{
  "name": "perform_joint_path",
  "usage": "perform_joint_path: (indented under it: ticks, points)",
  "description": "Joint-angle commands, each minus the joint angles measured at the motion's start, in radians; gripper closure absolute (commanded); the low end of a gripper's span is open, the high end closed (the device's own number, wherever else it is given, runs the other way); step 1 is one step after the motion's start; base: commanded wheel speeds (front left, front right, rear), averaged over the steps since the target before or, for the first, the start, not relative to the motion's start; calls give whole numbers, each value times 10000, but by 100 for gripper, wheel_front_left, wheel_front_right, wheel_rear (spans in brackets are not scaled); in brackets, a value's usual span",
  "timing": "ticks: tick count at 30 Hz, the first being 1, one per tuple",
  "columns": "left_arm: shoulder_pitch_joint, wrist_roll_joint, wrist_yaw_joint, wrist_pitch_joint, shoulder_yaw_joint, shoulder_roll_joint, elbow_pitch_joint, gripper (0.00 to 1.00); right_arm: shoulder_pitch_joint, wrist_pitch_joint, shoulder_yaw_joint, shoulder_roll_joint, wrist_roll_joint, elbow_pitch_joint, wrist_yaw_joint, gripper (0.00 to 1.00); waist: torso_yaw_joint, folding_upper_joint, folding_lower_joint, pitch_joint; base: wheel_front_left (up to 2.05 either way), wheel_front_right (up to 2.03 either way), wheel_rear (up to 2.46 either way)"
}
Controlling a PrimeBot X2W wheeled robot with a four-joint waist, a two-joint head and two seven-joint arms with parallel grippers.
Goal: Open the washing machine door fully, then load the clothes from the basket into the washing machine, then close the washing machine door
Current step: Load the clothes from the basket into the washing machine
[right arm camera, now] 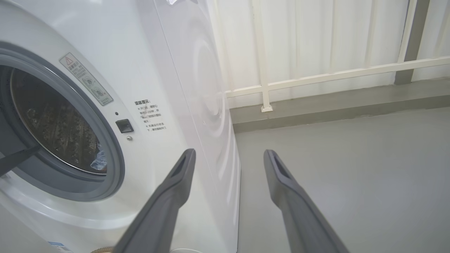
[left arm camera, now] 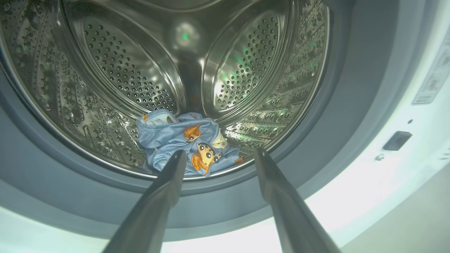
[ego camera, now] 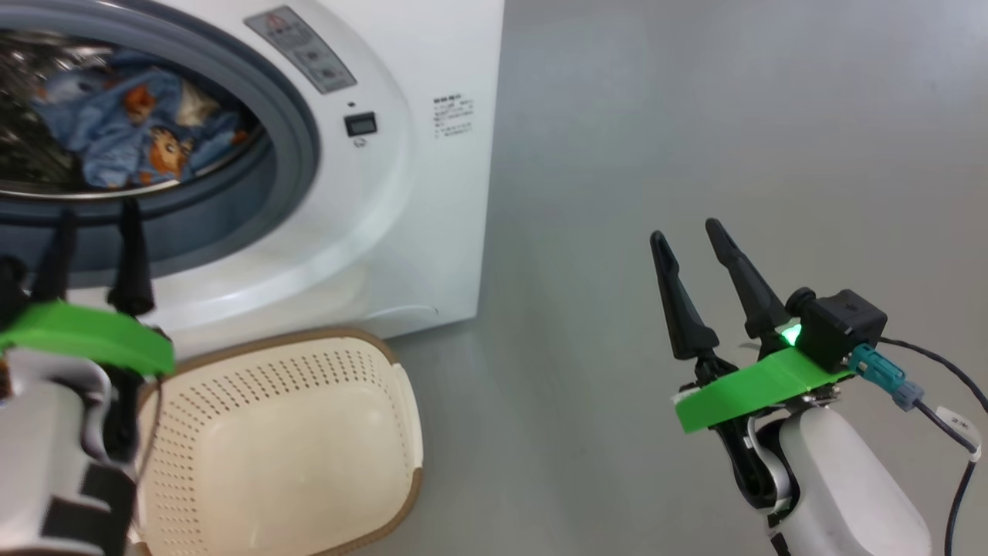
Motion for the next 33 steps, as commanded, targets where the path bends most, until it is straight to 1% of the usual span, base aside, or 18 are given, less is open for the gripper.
perform_joint_path:
  ticks: [1, 7, 14, 23, 33]
  points:
    - [290, 167, -22, -63, 401, 262, -469, 0, 107, -51, 207, -55, 6, -174, 56, 0, 348, 0, 0, -547, 0, 0, 0]
    - [1640, 323, -22, -64, 910, -272, -1554, 0, 332, -51, 88, -230, 131, -111, 56, 0, 665, 0, 0, -981, 0, 0, 0]
    - [2879, 615, -14, -64, 1268, -361, -2398, 0, 482, -51, 115, -387, 257, -27, 56, 0, 807, 0, 0, -1407, 0, 0, 0]
    - [4268, 965, 157, -64, 1694, -869, -3570, 0, 735, -51, 78, -654, 431, 85, 56, 0, 1069, 0, 0, -1887, 0, 0, 0]
    - [5259, 1206, 277, -64, 1979, -1302, -4520, 0, 1049, -51, 125, -879, 616, 177, 56, 0, 1201, 0, 0, -2223, 0, 0, 0]
